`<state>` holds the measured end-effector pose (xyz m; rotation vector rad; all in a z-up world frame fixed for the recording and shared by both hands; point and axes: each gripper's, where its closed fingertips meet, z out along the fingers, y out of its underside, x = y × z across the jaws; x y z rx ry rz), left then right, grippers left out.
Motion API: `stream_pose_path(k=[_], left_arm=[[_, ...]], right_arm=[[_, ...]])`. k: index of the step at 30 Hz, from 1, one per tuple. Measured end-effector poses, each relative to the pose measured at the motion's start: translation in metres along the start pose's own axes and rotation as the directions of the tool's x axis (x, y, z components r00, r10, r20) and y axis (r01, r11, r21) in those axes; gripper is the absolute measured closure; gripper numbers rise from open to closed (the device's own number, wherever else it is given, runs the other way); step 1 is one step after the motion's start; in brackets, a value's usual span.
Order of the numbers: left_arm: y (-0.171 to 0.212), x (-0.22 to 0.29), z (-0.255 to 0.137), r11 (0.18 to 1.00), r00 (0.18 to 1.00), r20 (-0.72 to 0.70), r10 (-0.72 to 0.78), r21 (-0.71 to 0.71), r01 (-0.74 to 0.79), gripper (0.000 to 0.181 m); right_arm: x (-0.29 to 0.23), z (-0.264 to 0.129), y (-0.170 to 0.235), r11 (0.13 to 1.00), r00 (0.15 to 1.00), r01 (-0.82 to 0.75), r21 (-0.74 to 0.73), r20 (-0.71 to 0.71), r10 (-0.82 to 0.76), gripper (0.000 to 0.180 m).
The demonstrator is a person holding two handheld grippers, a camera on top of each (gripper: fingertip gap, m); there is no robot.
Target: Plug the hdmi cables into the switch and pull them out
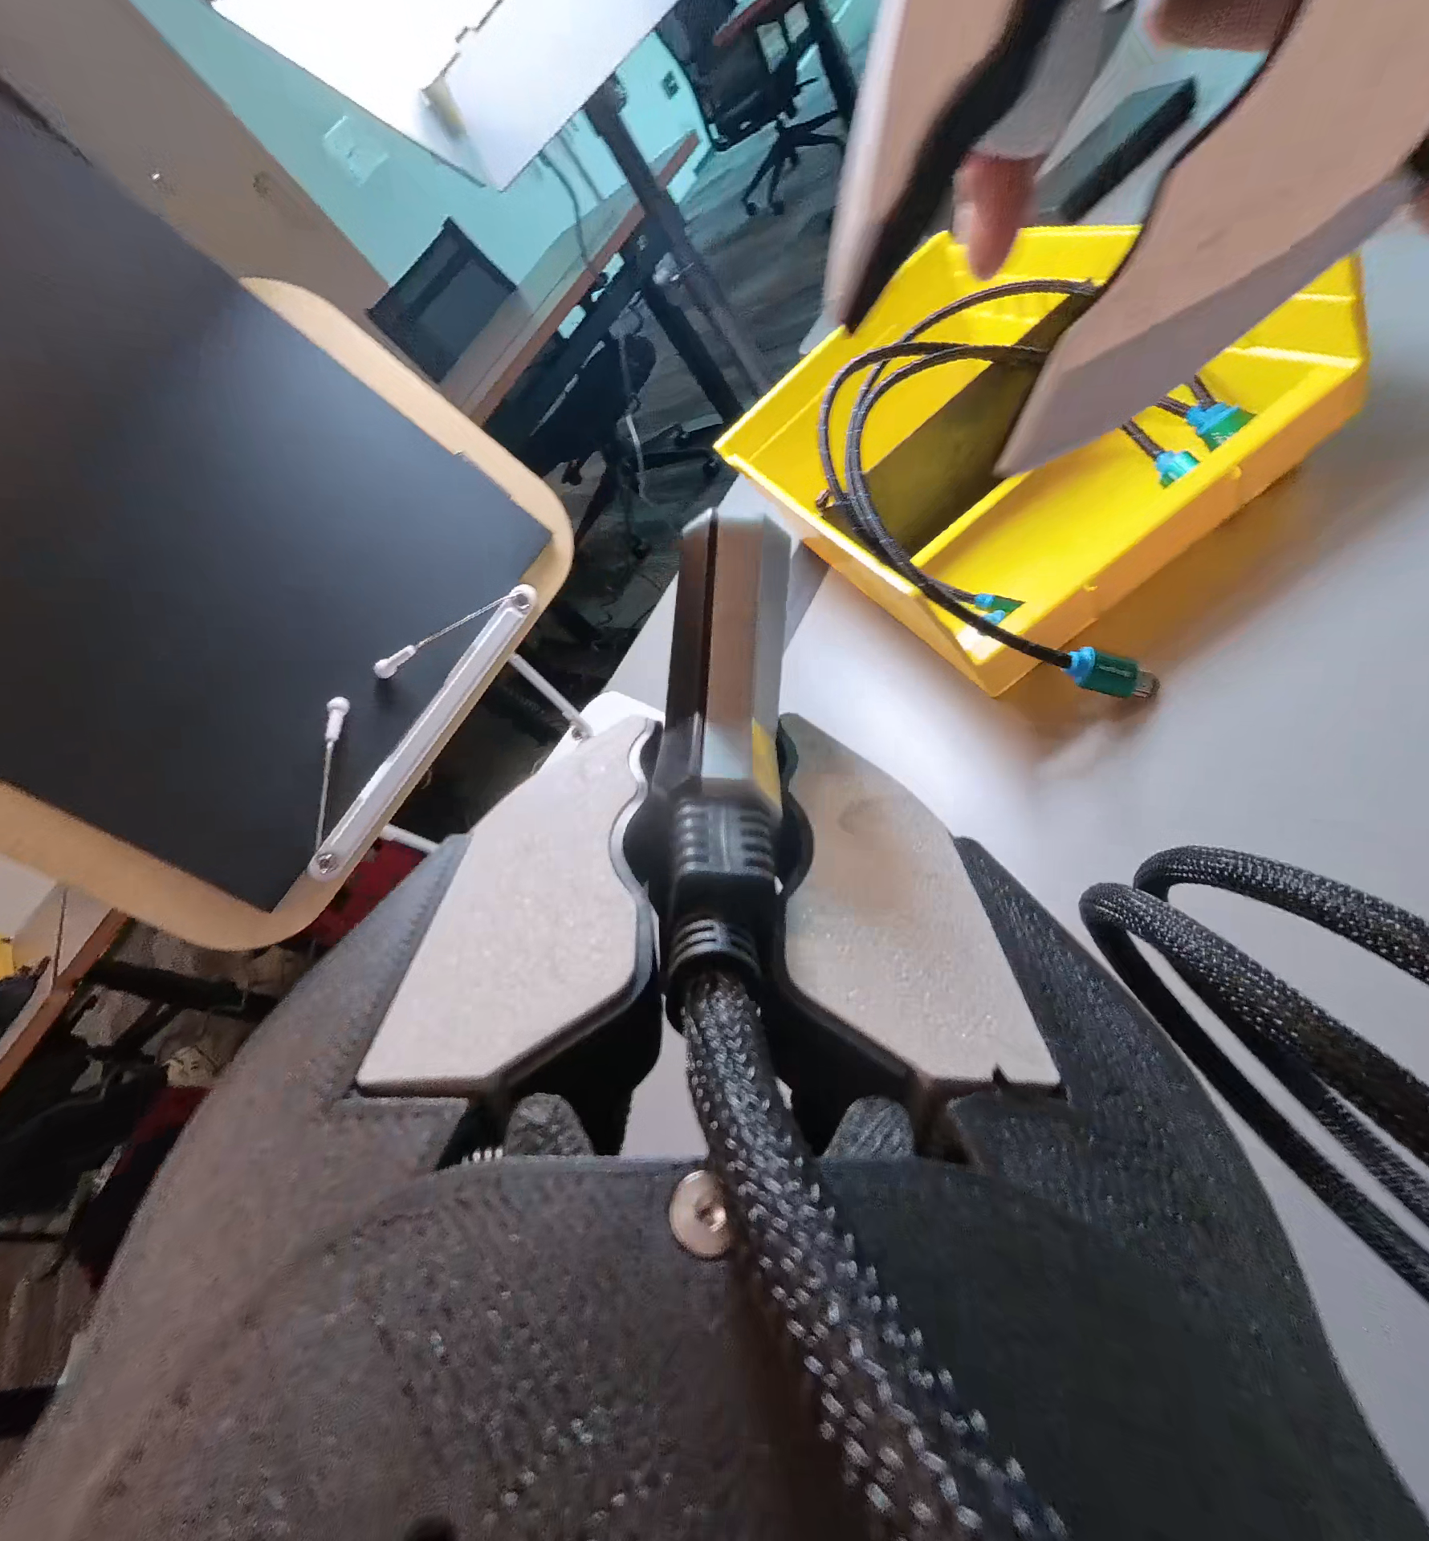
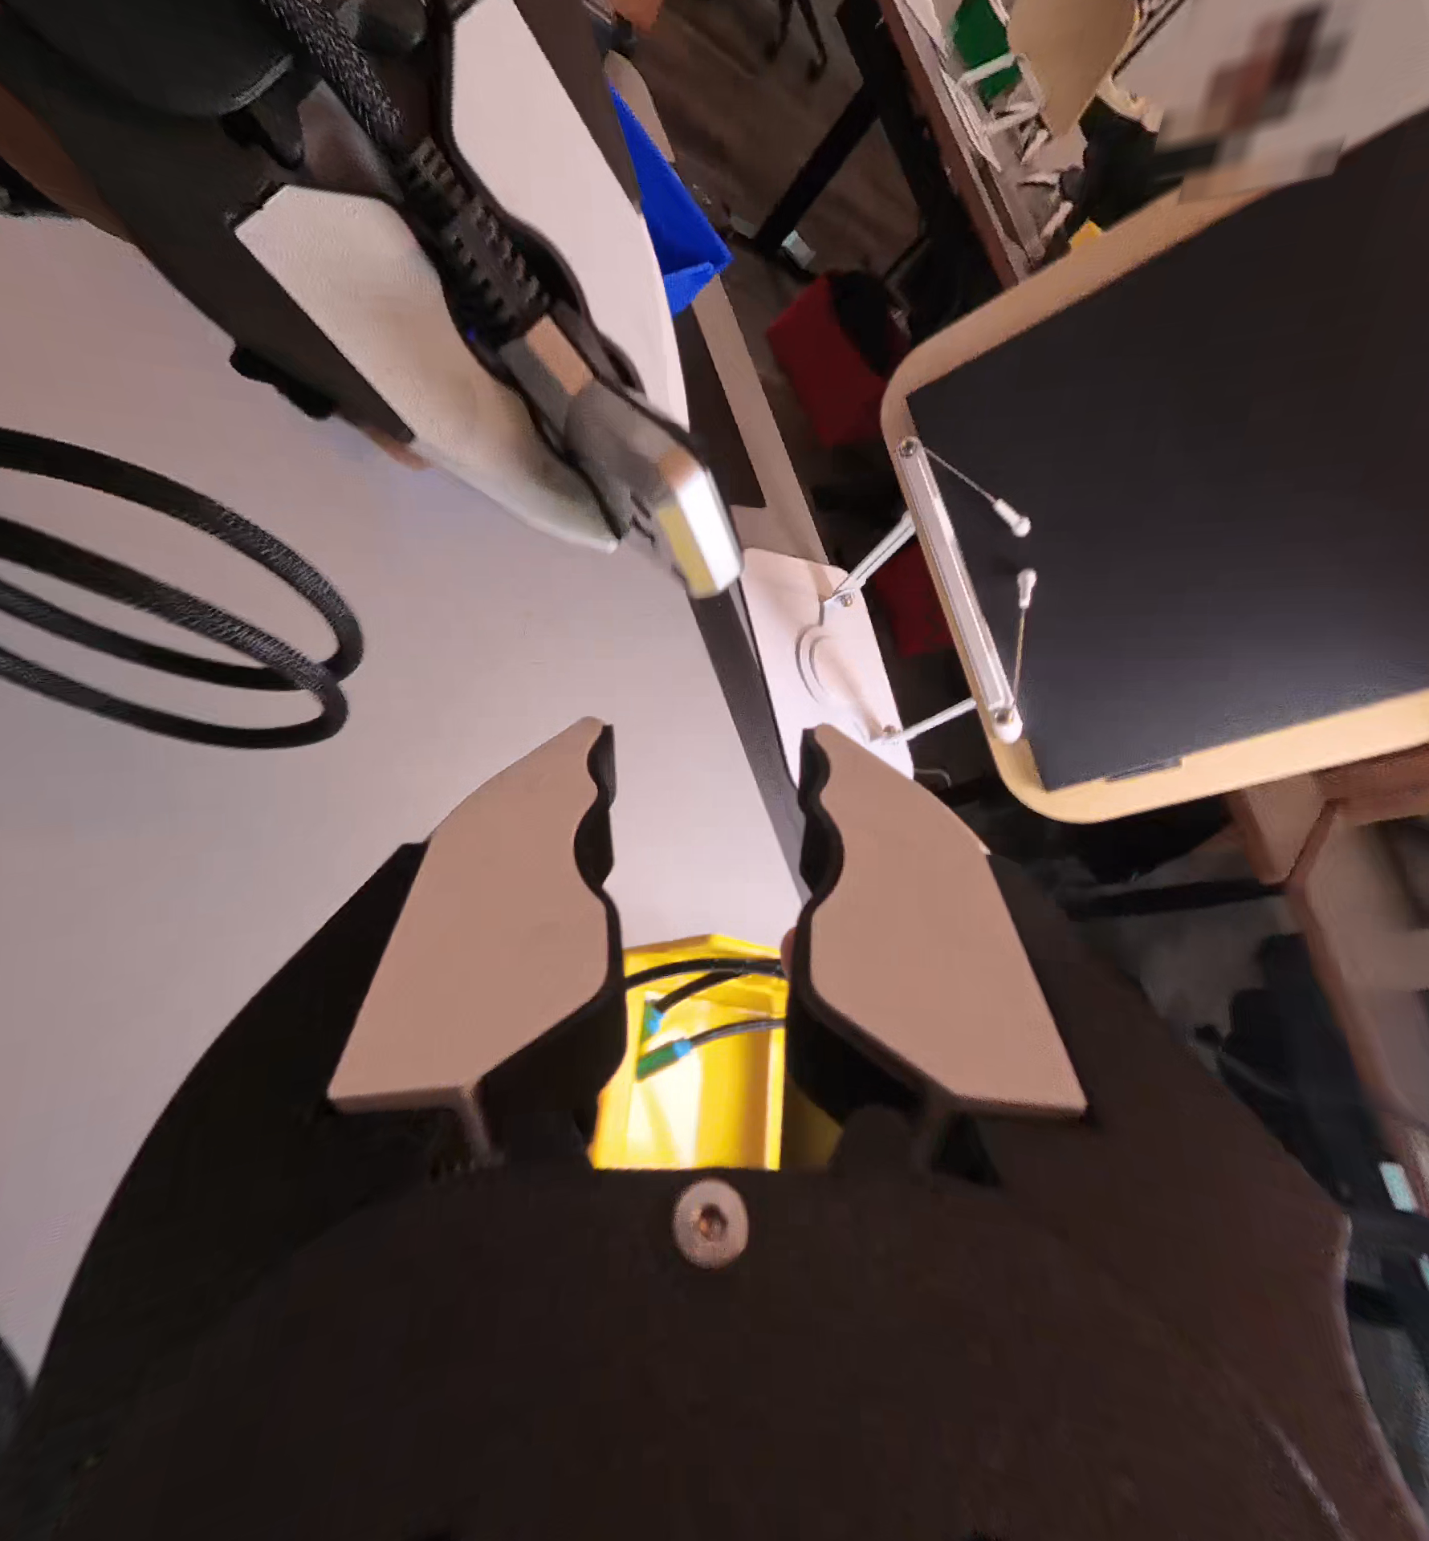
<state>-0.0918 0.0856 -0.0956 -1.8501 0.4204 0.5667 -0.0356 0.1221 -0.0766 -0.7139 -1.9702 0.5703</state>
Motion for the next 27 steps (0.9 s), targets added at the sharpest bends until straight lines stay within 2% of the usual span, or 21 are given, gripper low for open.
stream_pose_path(k=[3, 5, 8, 9, 11, 13, 15, 17, 20, 23, 27], left_arm=[[-0.007, 0.017, 0.002, 1.000, 0.998, -0.070, 0.010, 0.024, -0.008, 0.156], [-0.013, 0.029, 0.001, 0.999, 0.992, -0.128, 0.012, 0.049, -0.006, 0.156], [-0.024, 0.049, -0.005, 0.992, 0.969, -0.245, 0.040, 0.122, -0.010, 0.156], [-0.027, 0.052, -0.008, 0.990, 0.960, -0.276, 0.041, 0.139, -0.002, 0.155], [-0.026, 0.058, -0.013, 0.987, 0.934, -0.354, 0.036, 0.157, 0.021, 0.156], [-0.029, 0.061, -0.019, 0.979, 0.897, -0.442, -0.024, 0.172, 0.110, 0.155], [-0.034, 0.058, -0.023, 0.969, 0.886, -0.459, -0.057, 0.188, 0.160, 0.154], [-0.025, 0.052, -0.019, 0.977, 0.897, -0.435, -0.078, 0.148, 0.157, 0.149], [0.004, 0.031, -0.003, 0.985, 0.931, -0.342, -0.125, 0.067, 0.157, 0.147], [0.037, 0.011, 0.014, 0.969, 0.928, -0.283, -0.241, -0.014, 0.248, 0.148], [0.040, -0.010, 0.010, 0.927, 0.896, -0.271, -0.353, 0.028, 0.374, 0.149]], right_arm=[[0.001, 0.012, -0.001, 0.997, 0.996, 0.081, 0.005, 0.048, -0.081, 0.133], [-0.007, 0.017, 0.000, 0.991, 0.982, 0.133, 0.012, 0.134, -0.133, 0.132], [-0.034, 0.019, -0.003, 0.983, 0.935, 0.178, 0.032, 0.306, -0.179, 0.143], [-0.044, 0.017, -0.003, 0.980, 0.915, 0.198, 0.028, 0.354, -0.195, 0.156], [-0.052, 0.014, -0.005, 0.977, 0.899, 0.214, 0.006, 0.391, -0.199, 0.161], [-0.053, 0.007, -0.010, 0.986, 0.898, 0.169, -0.002, 0.412, -0.153, 0.161], [-0.046, -0.003, -0.018, 0.992, 0.911, 0.129, 0.016, 0.393, -0.125, 0.161], [-0.031, -0.015, -0.024, 0.994, 0.928, 0.108, 0.028, 0.355, -0.111, 0.160], [-0.004, -0.038, -0.032, 0.996, 0.953, 0.090, 0.028, 0.287, -0.094, 0.161], [0.029, -0.065, -0.044, 0.997, 0.976, 0.072, 0.029, 0.205, -0.077, 0.163], [0.080, -0.097, -0.049, 0.998, 0.996, 0.066, -0.013, 0.059, -0.065, 0.164]])
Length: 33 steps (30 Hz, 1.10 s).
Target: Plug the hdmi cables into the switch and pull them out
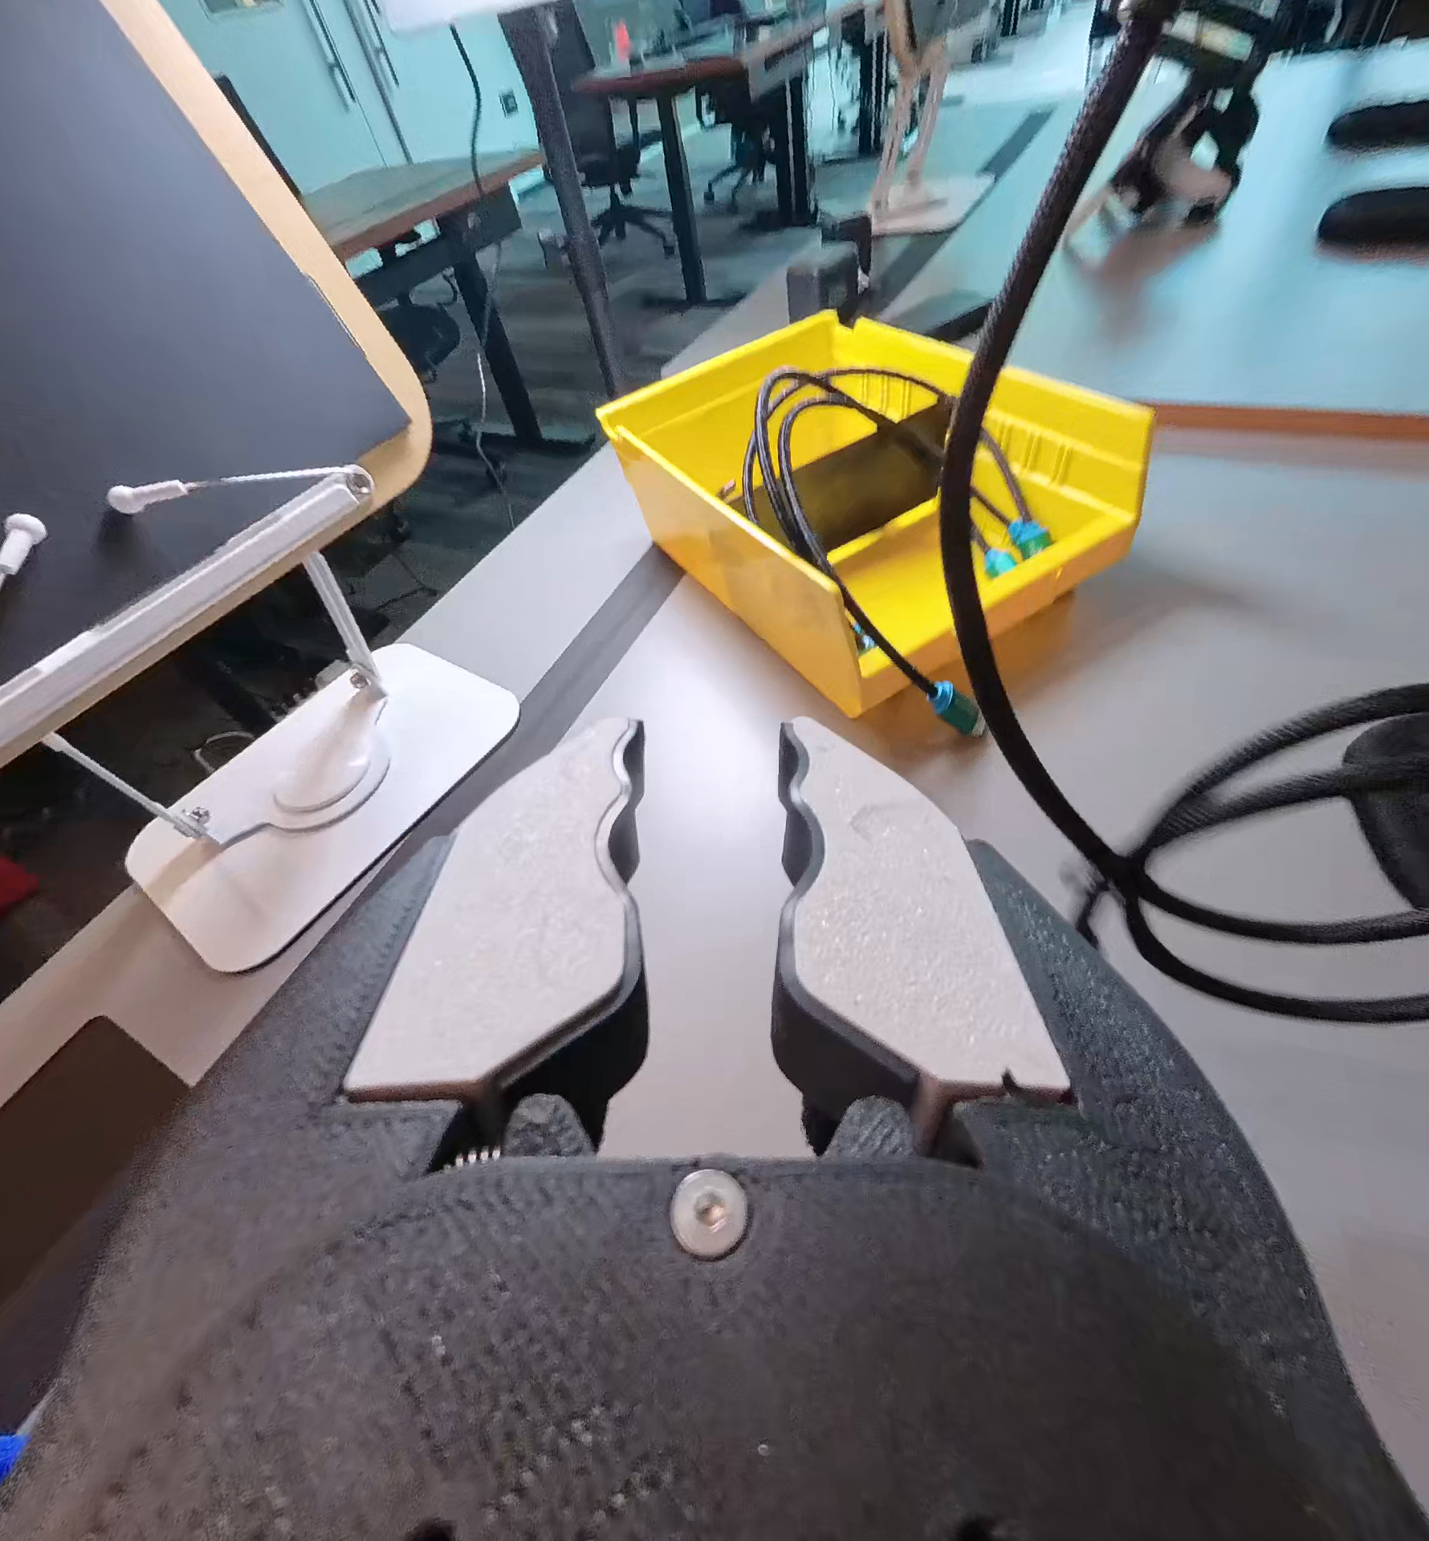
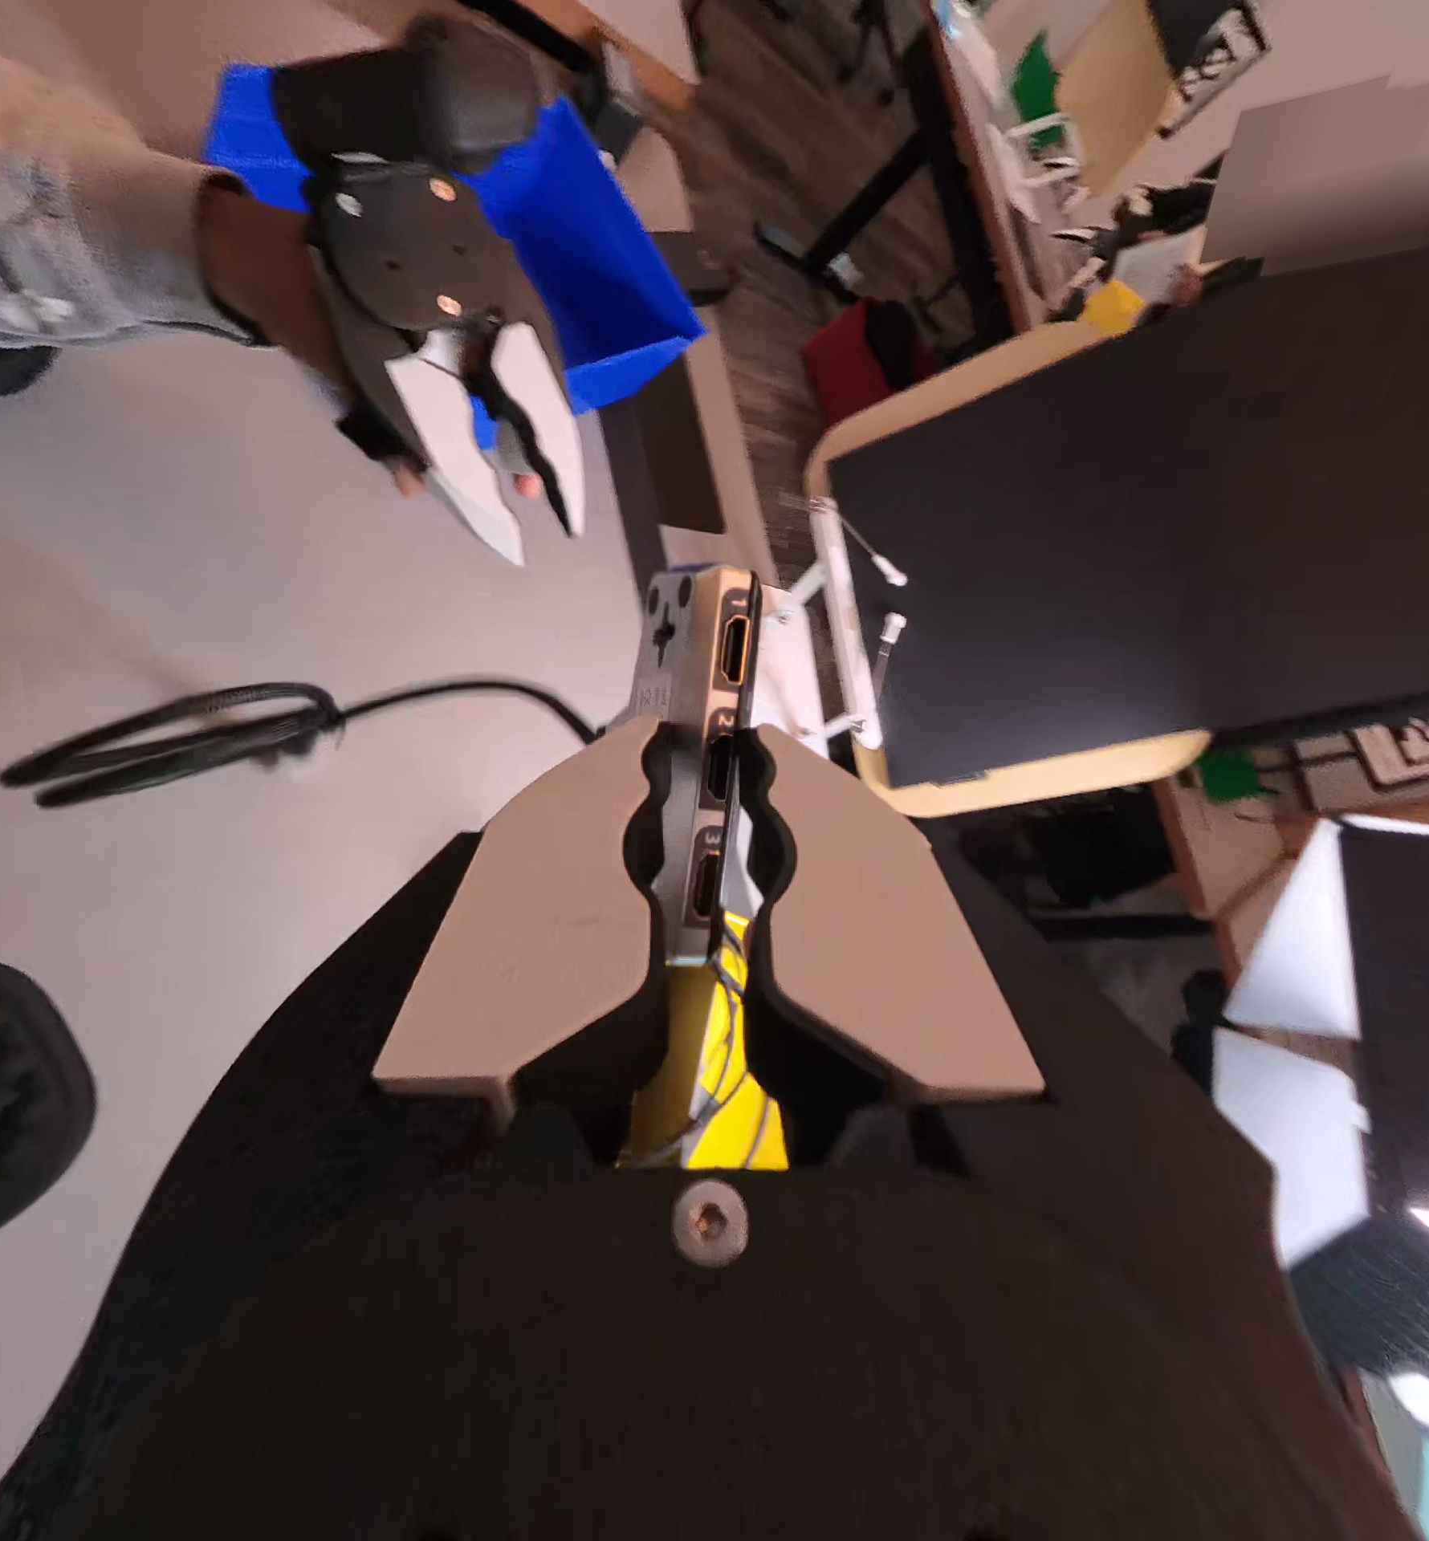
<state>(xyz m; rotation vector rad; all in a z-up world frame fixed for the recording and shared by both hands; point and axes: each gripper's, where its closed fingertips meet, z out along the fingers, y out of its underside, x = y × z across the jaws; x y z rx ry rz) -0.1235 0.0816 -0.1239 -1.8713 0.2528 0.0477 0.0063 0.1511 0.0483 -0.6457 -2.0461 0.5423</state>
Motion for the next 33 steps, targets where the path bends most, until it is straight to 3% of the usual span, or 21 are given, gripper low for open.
stream_pose_path(k=[12, 17, 23, 28, 33], left_arm=[[-0.015, -0.010, -0.017, 0.994, 0.999, 0.009, -0.051, 0.097, 0.050, 0.152], [-0.013, -0.009, -0.013, 0.995, 0.999, 0.002, -0.052, 0.088, 0.051, 0.152], [-0.009, -0.008, -0.011, 0.997, 0.999, 0.003, -0.042, 0.070, 0.041, 0.152], [-0.010, -0.012, -0.014, 0.995, 0.998, 0.005, -0.056, 0.080, 0.055, 0.153], [-0.006, -0.013, -0.013, 0.996, 0.998, 0.007, -0.058, 0.067, 0.058, 0.152]], right_arm=[[0.132, -0.051, 0.027, 0.991, 0.903, -0.047, -0.126, -0.430, -0.012, 0.166], [0.171, -0.062, 0.033, 0.996, 0.805, -0.036, -0.080, -0.593, -0.019, 0.180], [0.148, -0.023, 0.057, 0.990, 0.856, -0.048, -0.134, -0.517, -0.029, 0.180], [0.105, 0.005, 0.081, 0.992, 0.896, -0.098, -0.076, -0.441, 0.054, 0.180], [0.043, 0.034, 0.099, 0.990, 0.961, -0.104, -0.092, -0.265, 0.076, 0.177]])
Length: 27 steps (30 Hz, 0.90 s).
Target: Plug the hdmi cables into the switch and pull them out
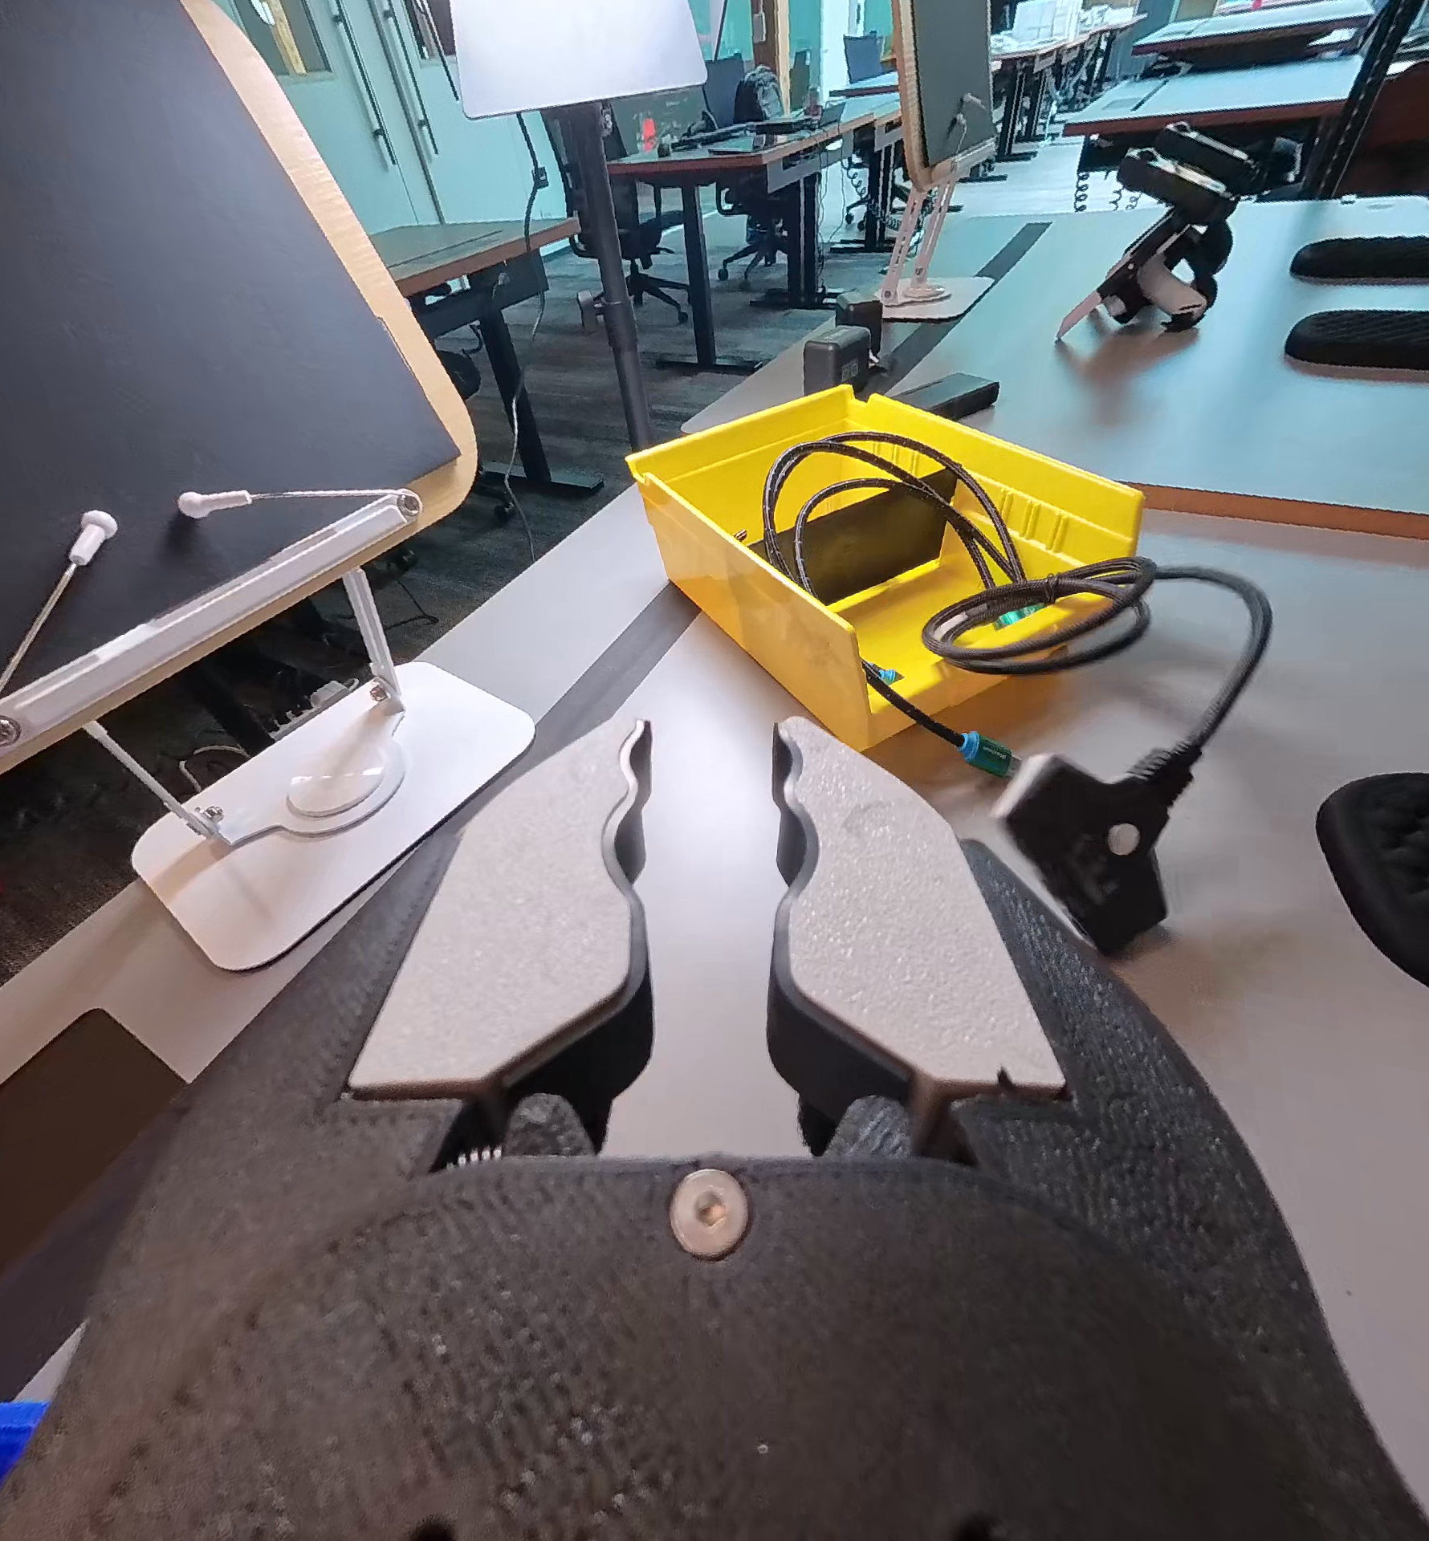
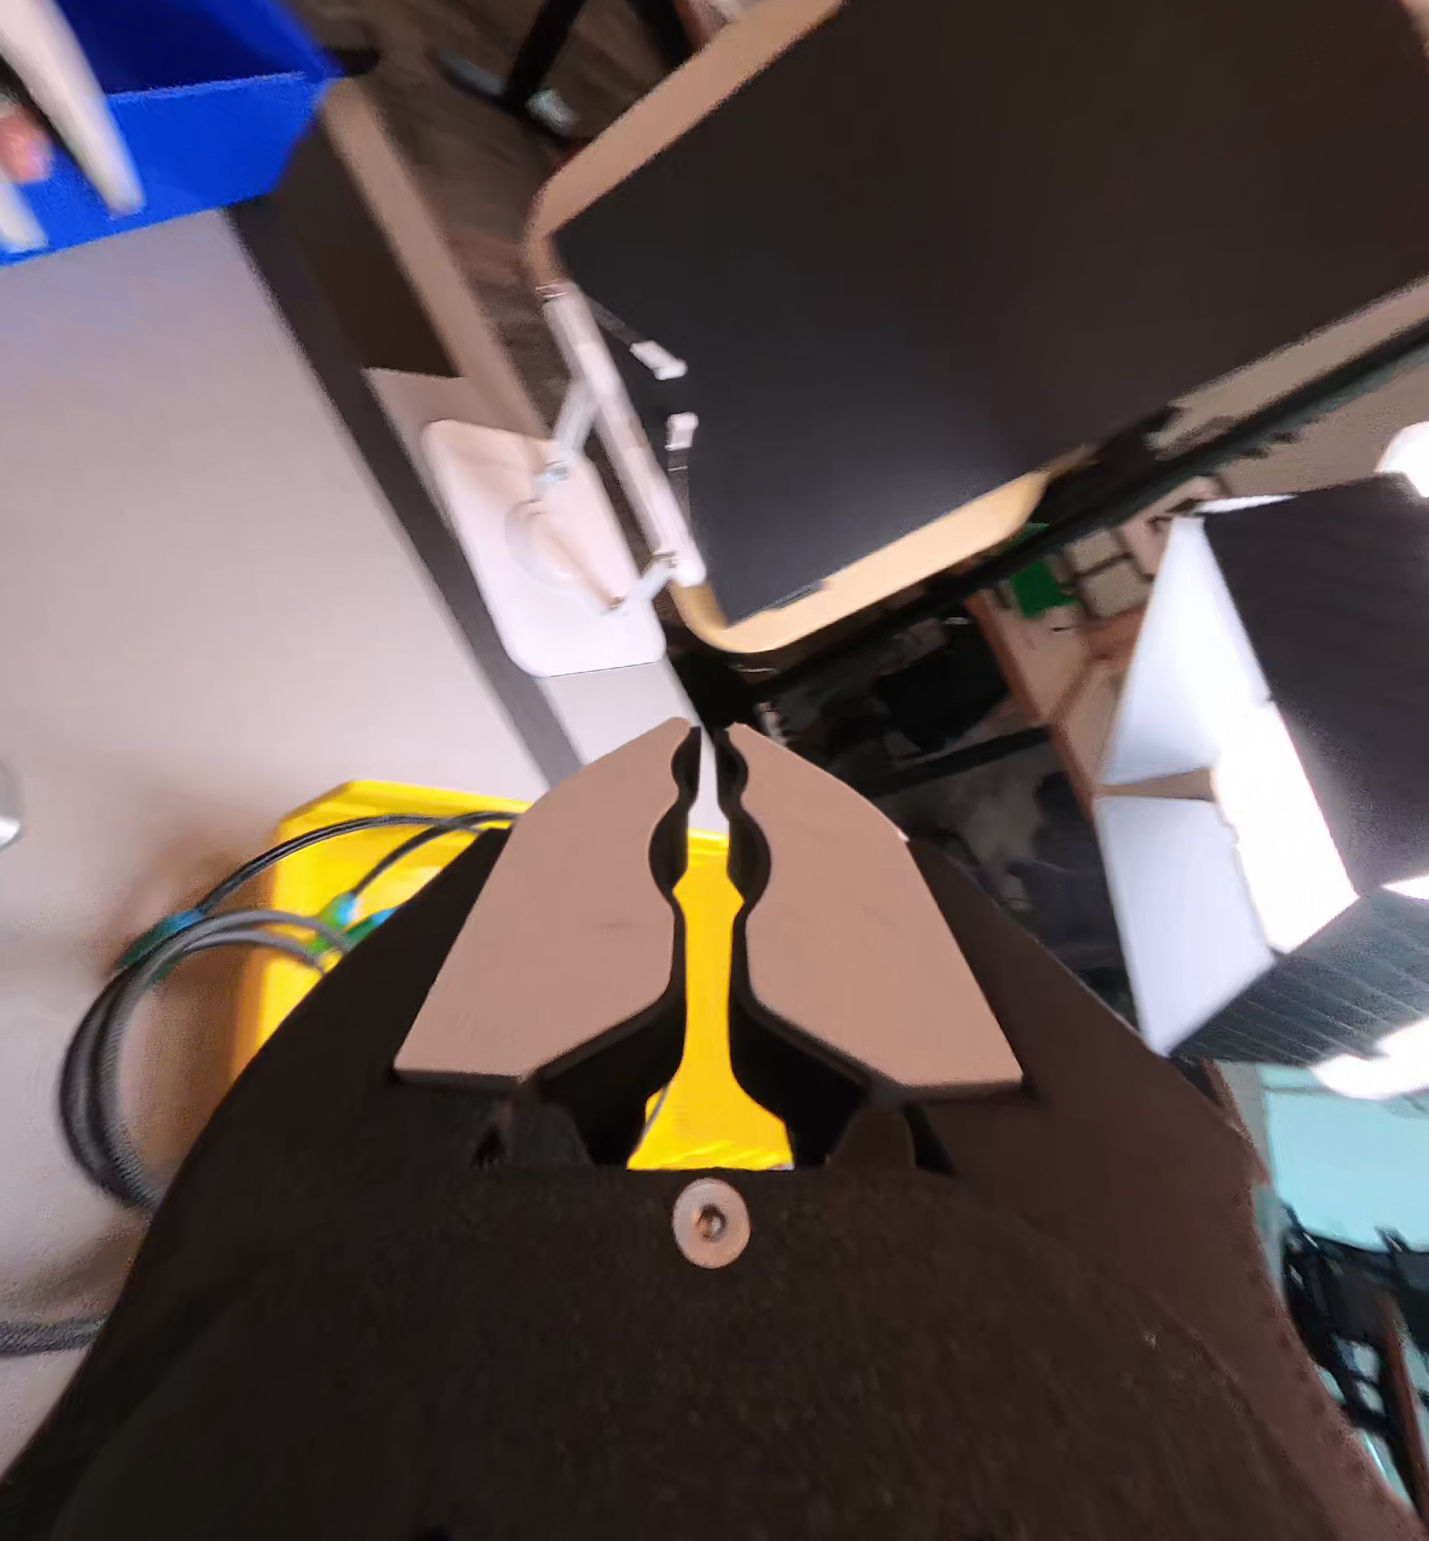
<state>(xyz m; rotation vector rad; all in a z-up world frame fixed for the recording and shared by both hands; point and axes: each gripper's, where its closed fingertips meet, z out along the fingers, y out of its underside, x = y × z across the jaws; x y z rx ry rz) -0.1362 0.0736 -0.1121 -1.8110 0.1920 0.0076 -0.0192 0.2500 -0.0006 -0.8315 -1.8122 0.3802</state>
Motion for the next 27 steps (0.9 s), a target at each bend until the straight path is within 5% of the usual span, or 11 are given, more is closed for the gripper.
stream_pose_path(k=[10, 20, 23, 27], left_arm=[[0.005, 0.000, 0.003, 1.000, 1.000, 0.001, 0.008, -0.024, -0.008, 0.152], [0.003, 0.006, 0.005, 0.999, 1.000, -0.005, 0.024, -0.029, -0.024, 0.152], [0.002, 0.006, 0.004, 0.999, 1.000, -0.004, 0.029, -0.031, -0.029, 0.152], [0.000, 0.003, 0.001, 0.999, 1.000, 0.006, 0.026, -0.020, -0.026, 0.153]], right_arm=[[-0.205, -0.027, 0.059, 0.968, 0.824, 0.145, -0.203, 0.567, -0.005, 0.146], [-0.277, -0.030, 0.176, 0.829, 0.825, 0.348, -0.438, 0.563, -0.049, 0.143], [-0.272, -0.027, 0.179, 0.839, 0.840, 0.340, -0.425, 0.539, -0.068, 0.173], [-0.239, -0.032, 0.148, 0.854, 0.870, 0.366, -0.370, 0.463, -0.173, 0.173]])
